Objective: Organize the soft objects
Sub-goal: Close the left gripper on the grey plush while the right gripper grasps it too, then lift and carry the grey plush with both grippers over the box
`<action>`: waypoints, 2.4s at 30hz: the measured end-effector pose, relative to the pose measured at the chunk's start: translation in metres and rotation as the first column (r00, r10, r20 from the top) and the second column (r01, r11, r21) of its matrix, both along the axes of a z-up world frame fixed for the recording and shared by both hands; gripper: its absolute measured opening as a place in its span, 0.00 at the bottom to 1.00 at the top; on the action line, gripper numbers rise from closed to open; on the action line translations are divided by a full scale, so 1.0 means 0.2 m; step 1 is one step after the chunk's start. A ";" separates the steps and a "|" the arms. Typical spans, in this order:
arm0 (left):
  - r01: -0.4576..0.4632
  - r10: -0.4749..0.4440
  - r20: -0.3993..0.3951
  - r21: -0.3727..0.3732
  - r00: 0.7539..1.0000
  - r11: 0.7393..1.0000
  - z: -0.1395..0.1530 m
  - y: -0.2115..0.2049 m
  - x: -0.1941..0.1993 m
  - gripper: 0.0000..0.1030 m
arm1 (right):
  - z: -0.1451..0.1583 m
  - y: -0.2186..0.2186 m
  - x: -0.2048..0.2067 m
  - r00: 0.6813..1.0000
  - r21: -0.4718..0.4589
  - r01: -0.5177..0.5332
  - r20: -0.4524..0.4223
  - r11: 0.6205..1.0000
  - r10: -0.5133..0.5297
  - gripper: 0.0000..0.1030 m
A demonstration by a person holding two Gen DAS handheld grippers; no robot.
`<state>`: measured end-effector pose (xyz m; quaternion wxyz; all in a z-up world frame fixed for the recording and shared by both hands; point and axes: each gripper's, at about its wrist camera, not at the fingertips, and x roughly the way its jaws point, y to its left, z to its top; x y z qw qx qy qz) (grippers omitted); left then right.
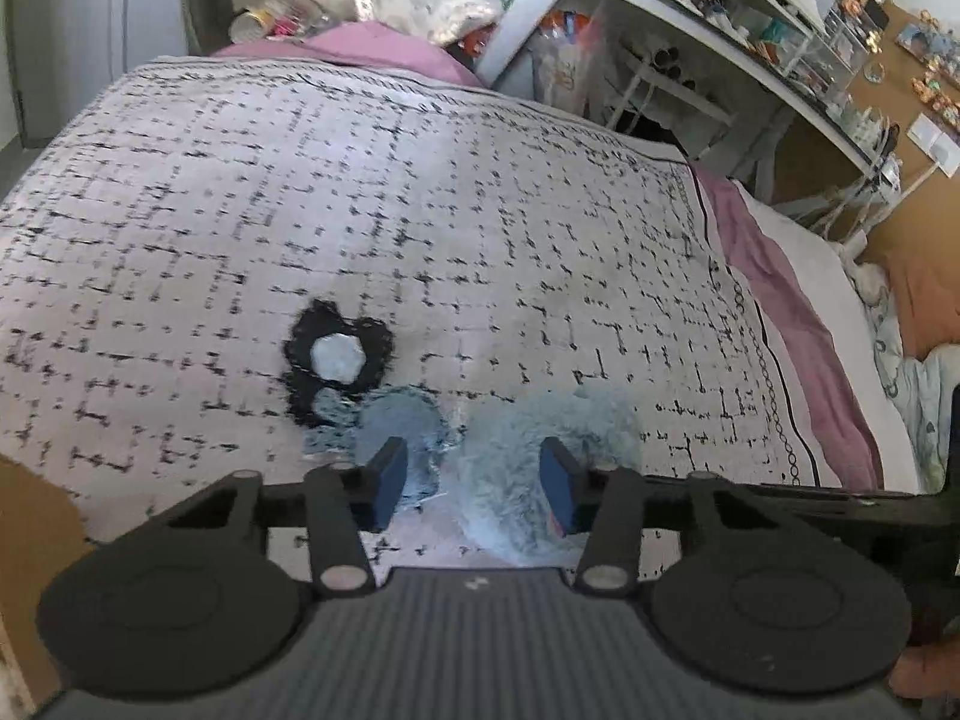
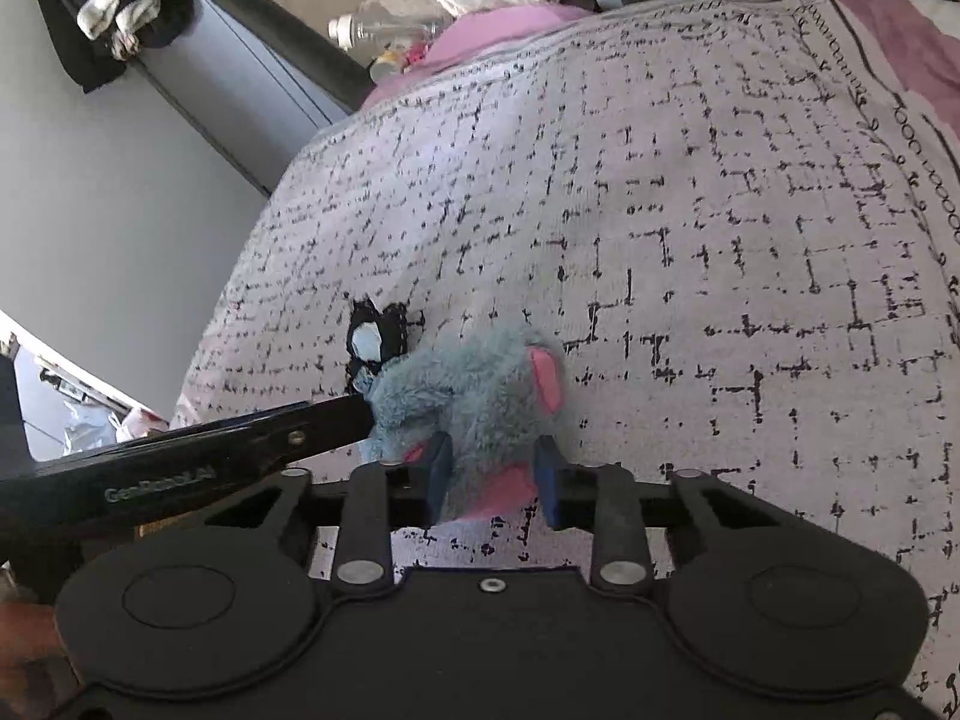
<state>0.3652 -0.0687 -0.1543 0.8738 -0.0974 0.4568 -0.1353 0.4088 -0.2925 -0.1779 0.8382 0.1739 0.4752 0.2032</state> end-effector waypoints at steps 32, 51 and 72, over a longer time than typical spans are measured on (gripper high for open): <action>-0.022 0.028 0.055 -0.114 0.998 0.993 0.19 0.09 -0.18 0.19 | 0.33 0.15 -0.19 0.985 -0.084 -0.060 0.160 0.995 0.073 0.11; -0.090 0.107 0.132 -0.132 0.985 0.987 0.39 0.36 -0.46 0.17 | 0.54 0.39 -0.41 0.957 -0.091 -0.131 0.248 0.987 0.150 0.09; -0.206 0.227 0.168 -0.133 0.959 0.970 0.47 0.80 -0.76 0.17 | 0.62 0.84 -0.62 0.912 -0.121 -0.260 0.296 0.958 0.285 0.09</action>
